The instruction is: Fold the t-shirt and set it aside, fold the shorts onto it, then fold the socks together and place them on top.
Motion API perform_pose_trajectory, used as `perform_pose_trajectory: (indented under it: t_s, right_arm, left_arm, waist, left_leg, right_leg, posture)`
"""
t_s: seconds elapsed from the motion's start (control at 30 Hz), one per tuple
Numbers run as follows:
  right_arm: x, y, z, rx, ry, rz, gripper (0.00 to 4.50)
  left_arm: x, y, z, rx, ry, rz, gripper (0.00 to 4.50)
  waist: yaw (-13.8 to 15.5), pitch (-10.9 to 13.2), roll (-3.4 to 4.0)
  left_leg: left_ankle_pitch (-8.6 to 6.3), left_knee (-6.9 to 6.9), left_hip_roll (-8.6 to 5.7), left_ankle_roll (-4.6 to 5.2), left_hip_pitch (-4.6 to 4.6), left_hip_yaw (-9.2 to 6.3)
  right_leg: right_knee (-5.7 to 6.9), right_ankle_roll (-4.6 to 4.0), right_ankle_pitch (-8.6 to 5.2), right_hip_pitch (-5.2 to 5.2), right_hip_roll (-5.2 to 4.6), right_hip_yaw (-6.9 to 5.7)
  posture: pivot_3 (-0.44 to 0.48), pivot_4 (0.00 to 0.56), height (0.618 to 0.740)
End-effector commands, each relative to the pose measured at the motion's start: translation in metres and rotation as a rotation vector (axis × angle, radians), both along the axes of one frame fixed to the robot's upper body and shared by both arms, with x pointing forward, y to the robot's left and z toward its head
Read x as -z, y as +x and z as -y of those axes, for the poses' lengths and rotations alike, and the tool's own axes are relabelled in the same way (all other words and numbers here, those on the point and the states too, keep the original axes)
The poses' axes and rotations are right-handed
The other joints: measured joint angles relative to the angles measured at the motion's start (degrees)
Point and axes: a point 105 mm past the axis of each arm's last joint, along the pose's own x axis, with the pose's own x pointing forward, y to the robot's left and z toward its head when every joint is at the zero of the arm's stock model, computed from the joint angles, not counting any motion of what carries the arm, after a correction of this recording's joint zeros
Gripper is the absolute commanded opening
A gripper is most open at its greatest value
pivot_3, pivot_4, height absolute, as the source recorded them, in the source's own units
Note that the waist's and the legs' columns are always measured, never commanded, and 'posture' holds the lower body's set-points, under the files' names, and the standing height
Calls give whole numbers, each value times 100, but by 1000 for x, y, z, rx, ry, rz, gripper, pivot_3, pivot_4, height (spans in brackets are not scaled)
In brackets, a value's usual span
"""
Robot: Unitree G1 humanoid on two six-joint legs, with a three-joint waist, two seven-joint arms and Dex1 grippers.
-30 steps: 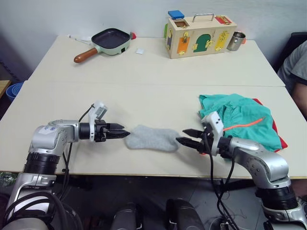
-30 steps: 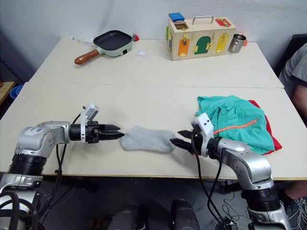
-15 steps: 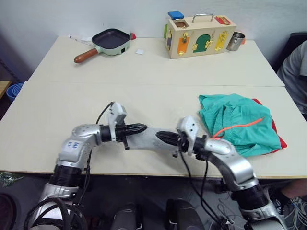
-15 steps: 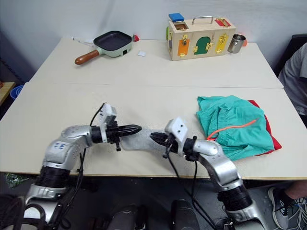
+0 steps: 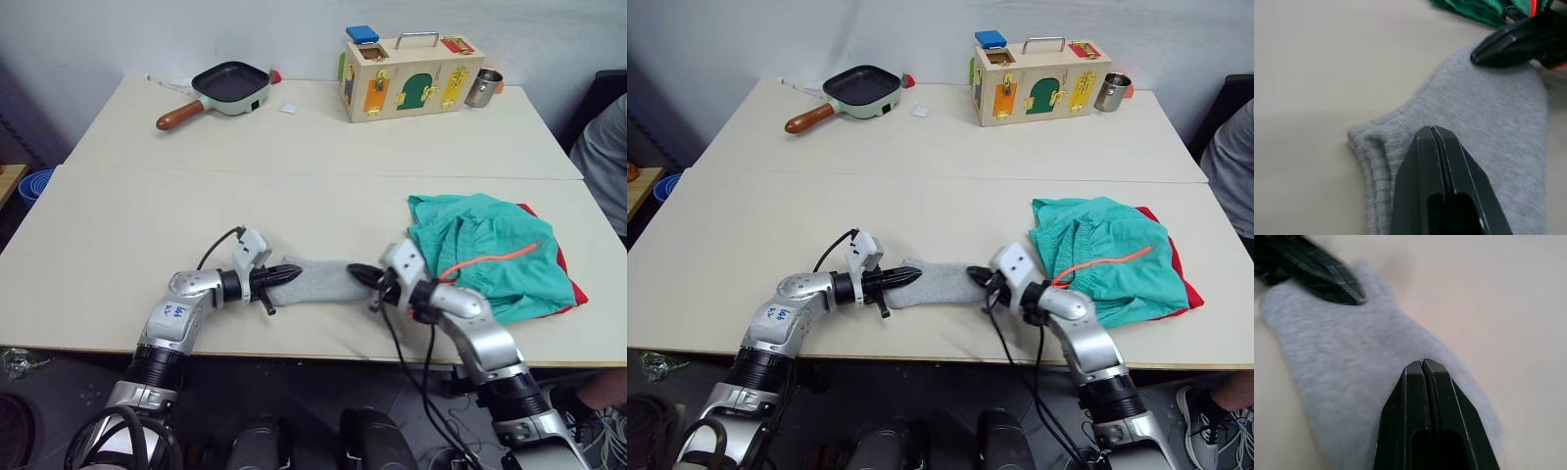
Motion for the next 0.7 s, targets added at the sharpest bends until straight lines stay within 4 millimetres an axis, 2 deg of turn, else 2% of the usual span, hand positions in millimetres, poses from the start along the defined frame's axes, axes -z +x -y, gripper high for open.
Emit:
perform_pose_trajectory:
  t_s: [0.03,0.17,0.3,0.4,0.53,0.67,0.7]
  right_arm:
    - [-33,-5,12,0,137,-1,634]
    - [-49,-18,23,-8,274,-170,1930]
    - [-40,-33,25,-33,314,-425,3323]
    - [-20,-35,29,47,287,-613,4346]
    - [-6,-36,25,80,226,-696,4430]
    - [3,-36,3,30,216,-745,4430]
    - [3,-35,-3,15,221,-749,4261]
  left_arm:
    - [-4,-2,6,14,-26,38,0]
    - [-25,-3,10,53,-65,112,0]
    - [-36,-4,9,82,-69,159,0]
    - [-38,-4,3,98,-35,181,0]
    - [-30,-4,-7,101,21,175,0]
    - [-10,-2,-10,89,111,179,0]
    - [-8,-2,-9,89,112,183,0]
  waist:
    - [0,1,1]
    - [-1,1,1]
    - [-3,1,1]
    - [-12,1,1]
    - [-21,1,4]
    - [-21,1,4]
    - [-24,1,4]
  left_leg:
    - [0,0,0,0,0,0]
    - [0,-2,2,1,-6,-4]
    - [-1,-3,1,3,-12,-12]
    - [-2,-6,1,3,-13,-12]
    - [-1,-9,1,3,-17,-9]
    - [-1,-9,1,3,-17,-6]
    - [-1,-9,1,3,-16,-3]
  right_leg:
    - [1,0,0,-1,0,0]
    - [-1,0,0,-6,-2,-1]
    - [-5,-1,0,-9,-9,-4]
    - [-9,-1,0,-9,-10,-6]
    - [-7,-2,-1,-18,-8,-6]
    - [-10,-2,-1,-16,-6,-6]
    - [-11,-2,-1,-16,-4,-5]
  posture:
    - [0,150,740]
    - [0,150,740]
    - [0,150,740]
    - [0,150,740]
    - [0,150,740]
    - [0,150,740]
    - [0,150,740]
